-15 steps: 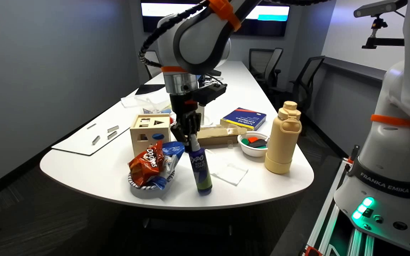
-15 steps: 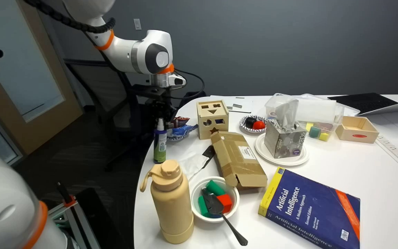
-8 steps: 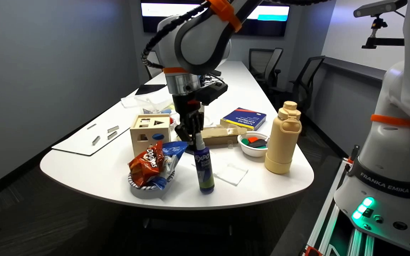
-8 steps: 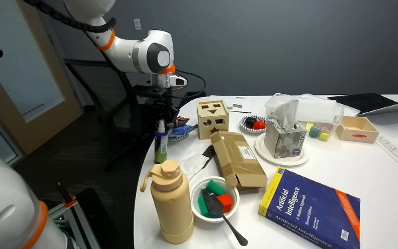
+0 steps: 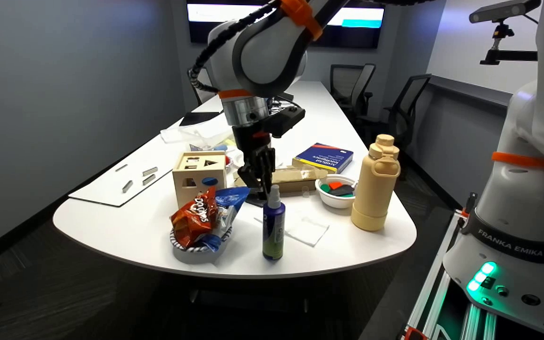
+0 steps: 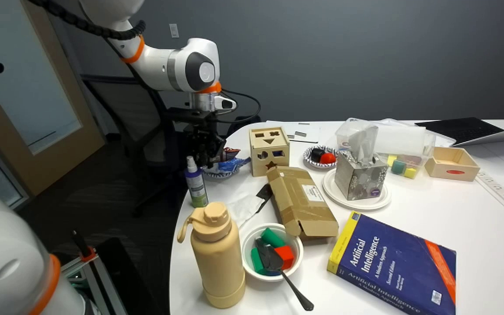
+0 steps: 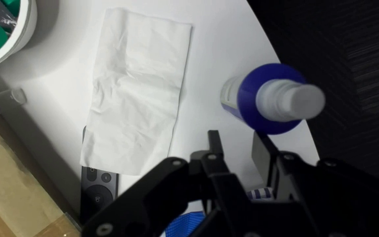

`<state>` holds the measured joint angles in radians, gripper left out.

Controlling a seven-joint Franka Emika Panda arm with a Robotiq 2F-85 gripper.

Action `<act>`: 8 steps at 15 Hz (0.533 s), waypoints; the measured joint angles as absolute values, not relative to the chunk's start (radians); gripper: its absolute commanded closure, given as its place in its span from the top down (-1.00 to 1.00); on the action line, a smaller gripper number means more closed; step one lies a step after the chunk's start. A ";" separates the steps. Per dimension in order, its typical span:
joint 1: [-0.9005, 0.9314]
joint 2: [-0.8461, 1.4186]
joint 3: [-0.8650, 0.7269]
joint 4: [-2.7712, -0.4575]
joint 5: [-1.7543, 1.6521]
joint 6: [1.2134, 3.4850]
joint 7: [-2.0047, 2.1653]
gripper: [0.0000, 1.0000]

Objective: Put the spray bottle on the left side of the tissue

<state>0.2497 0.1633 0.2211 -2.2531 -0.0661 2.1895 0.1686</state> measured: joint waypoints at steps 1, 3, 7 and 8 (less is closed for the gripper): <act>0.250 0.162 0.221 -2.253 -0.067 2.187 0.169 0.39; 0.249 0.159 0.220 -2.253 -0.067 2.185 0.169 0.70; 0.248 0.148 0.215 -2.250 -0.067 2.185 0.169 1.00; 0.245 0.143 0.213 -2.247 -0.067 2.185 0.169 1.00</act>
<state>0.2446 0.1433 0.2131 -2.2474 -0.0666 2.1851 0.1686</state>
